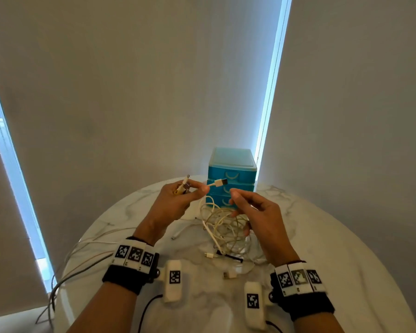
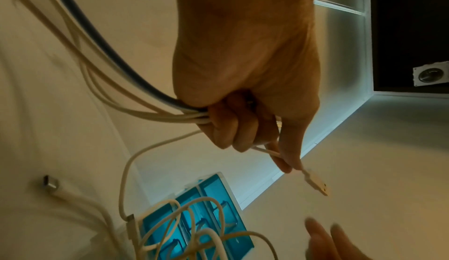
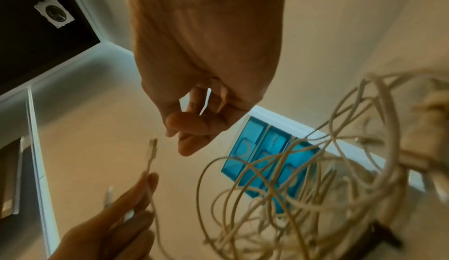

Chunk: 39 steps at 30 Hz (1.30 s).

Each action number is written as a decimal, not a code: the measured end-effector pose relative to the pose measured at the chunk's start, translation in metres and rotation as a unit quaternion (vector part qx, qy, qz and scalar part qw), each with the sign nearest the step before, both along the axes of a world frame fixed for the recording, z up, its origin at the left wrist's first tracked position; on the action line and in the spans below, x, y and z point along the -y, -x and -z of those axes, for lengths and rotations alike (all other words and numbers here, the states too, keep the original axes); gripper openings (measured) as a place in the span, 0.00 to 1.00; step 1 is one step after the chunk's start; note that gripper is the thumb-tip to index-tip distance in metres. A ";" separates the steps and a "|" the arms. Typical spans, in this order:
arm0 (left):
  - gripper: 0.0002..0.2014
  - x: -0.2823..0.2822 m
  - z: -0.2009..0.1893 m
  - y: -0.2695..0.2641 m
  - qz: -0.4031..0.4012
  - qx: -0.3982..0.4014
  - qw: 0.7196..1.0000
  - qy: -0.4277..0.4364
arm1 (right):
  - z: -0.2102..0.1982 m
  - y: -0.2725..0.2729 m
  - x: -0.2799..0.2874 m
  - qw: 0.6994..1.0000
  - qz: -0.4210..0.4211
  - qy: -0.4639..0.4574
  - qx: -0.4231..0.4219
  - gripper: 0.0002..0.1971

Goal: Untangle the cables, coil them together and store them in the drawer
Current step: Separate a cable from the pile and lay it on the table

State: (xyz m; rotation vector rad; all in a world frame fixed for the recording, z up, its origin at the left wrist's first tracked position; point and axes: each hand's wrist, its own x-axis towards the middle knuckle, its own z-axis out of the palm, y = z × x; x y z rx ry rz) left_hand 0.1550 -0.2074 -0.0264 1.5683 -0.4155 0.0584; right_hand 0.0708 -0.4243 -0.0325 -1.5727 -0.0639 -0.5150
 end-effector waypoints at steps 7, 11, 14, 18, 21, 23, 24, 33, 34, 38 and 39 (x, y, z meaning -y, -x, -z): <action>0.11 0.012 -0.001 0.009 0.035 0.014 0.995 -0.091 | 0.004 -0.005 -0.018 0.997 0.000 -0.075 0.023 0.13; 0.29 0.008 0.001 0.004 0.056 -0.010 0.998 -0.032 | 0.002 -0.011 -0.008 0.974 -0.009 -0.223 0.044 0.13; 0.44 0.004 -0.005 0.000 0.120 -0.084 0.981 0.129 | 0.001 -0.012 0.003 0.937 -0.061 -0.340 0.051 0.07; 0.42 -0.002 -0.010 -0.003 0.143 -0.126 0.961 0.202 | 0.007 -0.011 -0.010 0.950 -0.103 -0.294 -0.008 0.11; 0.39 -0.003 -0.009 -0.001 0.137 -0.138 0.964 0.183 | 0.013 -0.012 -0.027 0.968 -0.135 -0.205 -0.044 0.16; 0.35 -0.003 -0.009 0.000 0.133 -0.143 0.965 0.178 | 0.016 -0.012 -0.036 0.974 -0.145 -0.163 -0.053 0.15; 0.33 -0.003 -0.009 0.001 0.133 -0.146 0.964 0.180 | 0.017 -0.012 -0.038 0.976 -0.145 -0.154 -0.054 0.15; 0.48 -0.004 -0.005 -0.004 0.179 -0.149 0.948 0.216 | 0.019 -0.017 -0.041 0.974 -0.135 -0.172 -0.055 0.14; 0.46 -0.004 -0.004 -0.005 0.179 -0.150 0.948 0.217 | 0.020 -0.018 -0.042 0.973 -0.138 -0.176 -0.057 0.14; 0.36 -0.005 -0.002 -0.009 0.168 -0.152 0.947 0.228 | 0.024 -0.022 -0.046 0.967 -0.155 -0.195 -0.057 0.12; 0.34 -0.005 -0.001 -0.010 0.163 -0.151 0.948 0.228 | 0.025 -0.022 -0.047 0.965 -0.160 -0.199 -0.053 0.12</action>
